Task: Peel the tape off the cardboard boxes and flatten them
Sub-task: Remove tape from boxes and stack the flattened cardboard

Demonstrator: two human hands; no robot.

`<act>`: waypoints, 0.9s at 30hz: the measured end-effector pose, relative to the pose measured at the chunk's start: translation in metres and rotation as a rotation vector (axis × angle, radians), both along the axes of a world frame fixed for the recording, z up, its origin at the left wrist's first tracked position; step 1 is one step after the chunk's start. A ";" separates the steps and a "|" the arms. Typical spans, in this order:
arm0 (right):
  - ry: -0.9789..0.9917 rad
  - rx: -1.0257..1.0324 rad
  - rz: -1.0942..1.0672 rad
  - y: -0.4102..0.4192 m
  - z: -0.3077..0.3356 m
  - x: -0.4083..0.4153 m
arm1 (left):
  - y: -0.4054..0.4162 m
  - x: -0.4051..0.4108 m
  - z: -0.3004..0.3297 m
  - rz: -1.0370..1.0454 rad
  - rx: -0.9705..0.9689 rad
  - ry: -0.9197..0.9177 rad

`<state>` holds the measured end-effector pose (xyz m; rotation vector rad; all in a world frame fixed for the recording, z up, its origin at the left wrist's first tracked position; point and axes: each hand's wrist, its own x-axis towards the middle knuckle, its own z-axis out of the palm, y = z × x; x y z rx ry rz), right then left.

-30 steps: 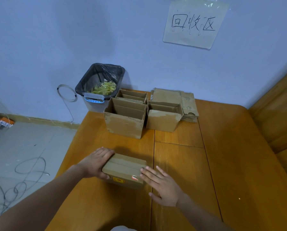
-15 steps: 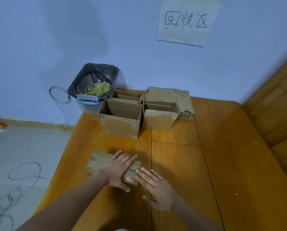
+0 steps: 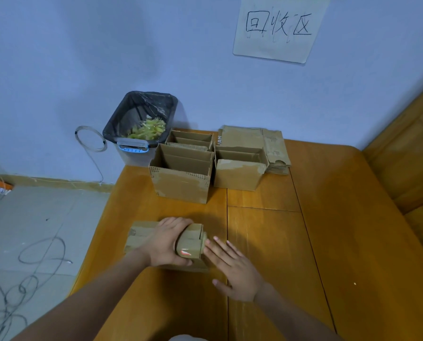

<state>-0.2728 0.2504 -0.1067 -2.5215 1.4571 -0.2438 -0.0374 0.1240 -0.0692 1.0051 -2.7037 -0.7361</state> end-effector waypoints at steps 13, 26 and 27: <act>-0.082 -0.113 -0.099 -0.019 0.026 0.009 | -0.001 0.007 0.011 0.062 0.059 0.099; -0.205 -0.027 -0.107 -0.015 0.011 0.034 | 0.001 0.007 0.009 0.061 0.101 0.164; -0.190 -0.023 -0.113 -0.013 0.010 0.031 | 0.001 0.006 0.008 0.057 0.100 0.162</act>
